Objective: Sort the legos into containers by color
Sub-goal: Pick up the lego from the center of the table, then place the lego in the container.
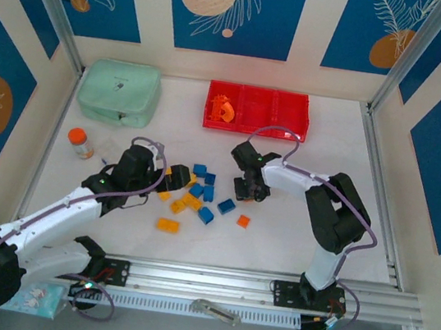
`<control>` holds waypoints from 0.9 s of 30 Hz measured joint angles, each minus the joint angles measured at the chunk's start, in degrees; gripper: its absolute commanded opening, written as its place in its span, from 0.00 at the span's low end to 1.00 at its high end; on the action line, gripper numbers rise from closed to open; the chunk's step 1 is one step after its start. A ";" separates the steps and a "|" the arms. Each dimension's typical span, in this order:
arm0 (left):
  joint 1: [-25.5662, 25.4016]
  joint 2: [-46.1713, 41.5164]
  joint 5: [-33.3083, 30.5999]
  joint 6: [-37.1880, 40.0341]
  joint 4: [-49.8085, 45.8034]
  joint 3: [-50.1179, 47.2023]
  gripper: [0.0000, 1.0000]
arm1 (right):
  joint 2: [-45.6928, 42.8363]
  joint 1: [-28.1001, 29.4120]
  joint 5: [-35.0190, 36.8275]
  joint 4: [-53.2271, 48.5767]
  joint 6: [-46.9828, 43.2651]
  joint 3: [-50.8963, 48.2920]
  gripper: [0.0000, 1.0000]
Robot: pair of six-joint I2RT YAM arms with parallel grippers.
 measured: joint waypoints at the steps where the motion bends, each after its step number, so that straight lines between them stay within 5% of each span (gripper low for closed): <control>1: 0.00 -0.04 0.00 0.00 -0.02 -0.02 0.99 | 0.00 0.04 0.07 0.02 -0.02 0.07 0.30; 12: 0.02 -0.28 -1.16 0.44 -0.76 0.17 0.99 | -1.55 0.09 0.15 -1.05 -1.01 3.69 0.28; 27: 7.26 4.79 -0.07 3.63 -1.92 6.49 0.99 | 10.78 -1.25 1.38 2.64 -2.38 32.61 0.28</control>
